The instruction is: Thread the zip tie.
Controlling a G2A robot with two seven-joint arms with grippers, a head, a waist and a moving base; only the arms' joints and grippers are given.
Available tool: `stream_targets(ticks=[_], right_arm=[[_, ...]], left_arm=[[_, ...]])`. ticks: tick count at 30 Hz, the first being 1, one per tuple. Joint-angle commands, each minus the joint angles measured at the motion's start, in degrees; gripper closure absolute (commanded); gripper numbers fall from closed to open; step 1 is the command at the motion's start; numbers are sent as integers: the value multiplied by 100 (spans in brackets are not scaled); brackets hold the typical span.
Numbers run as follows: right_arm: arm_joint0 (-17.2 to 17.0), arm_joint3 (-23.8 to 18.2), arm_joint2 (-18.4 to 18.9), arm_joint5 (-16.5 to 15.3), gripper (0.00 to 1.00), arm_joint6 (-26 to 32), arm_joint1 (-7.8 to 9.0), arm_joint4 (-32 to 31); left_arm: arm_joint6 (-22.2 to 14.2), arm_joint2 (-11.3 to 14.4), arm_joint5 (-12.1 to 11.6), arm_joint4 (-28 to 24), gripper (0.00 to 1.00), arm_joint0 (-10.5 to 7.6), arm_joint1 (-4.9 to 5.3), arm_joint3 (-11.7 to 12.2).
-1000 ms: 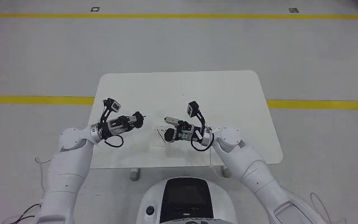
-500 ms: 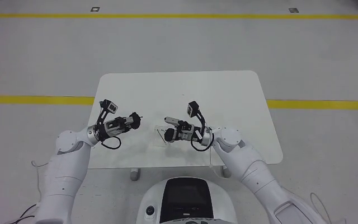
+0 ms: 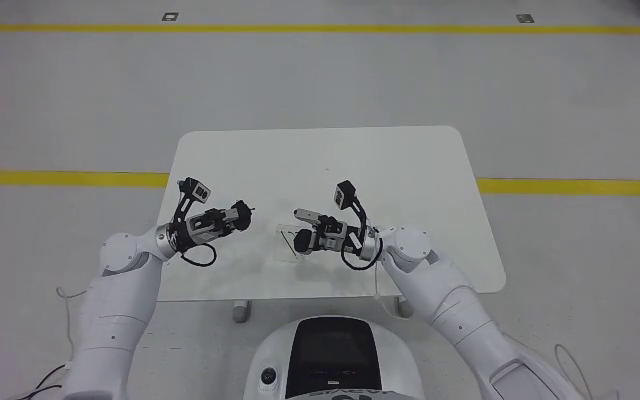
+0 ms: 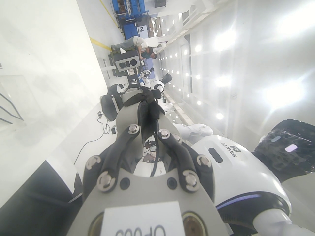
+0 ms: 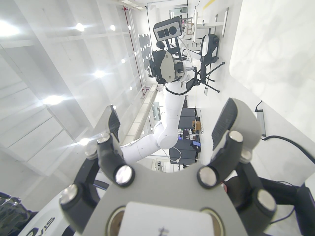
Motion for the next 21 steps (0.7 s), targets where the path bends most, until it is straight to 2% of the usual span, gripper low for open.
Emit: stream_targets(ticks=[1, 8, 10, 12, 14, 16, 18, 21], right_arm=[[0, 0, 0, 0, 0, 0, 0, 0], [-5, -2, 5, 6, 0, -38, 2, -22], [46, -76, 34, 162, 0, -235, 31, -345], [218, -177, 50, 581, 0, -431, 85, -1006], [341, -290, 38, 923, 0, -391, 119, -1366], [551, -374, -14, 1358, 0, -397, 160, -1982], [779, -523, -169, 1728, 0, -287, 176, -2553], [1144, -667, -451, 2101, 0, -14, 164, -3187]], left_arm=[[0, 0, 0, 0, 100, 0, 0, 0], [0, 0, 0, 0, 100, 0, 0, 0], [0, 0, 0, 0, 100, 0, 0, 0], [0, 0, 0, 0, 100, 0, 0, 0], [0, 0, 0, 0, 100, 0, 0, 0], [0, 0, 0, 0, 100, 0, 0, 0], [0, 0, 0, 0, 100, 0, 0, 0], [0, 0, 0, 0, 100, 0, 0, 0]])
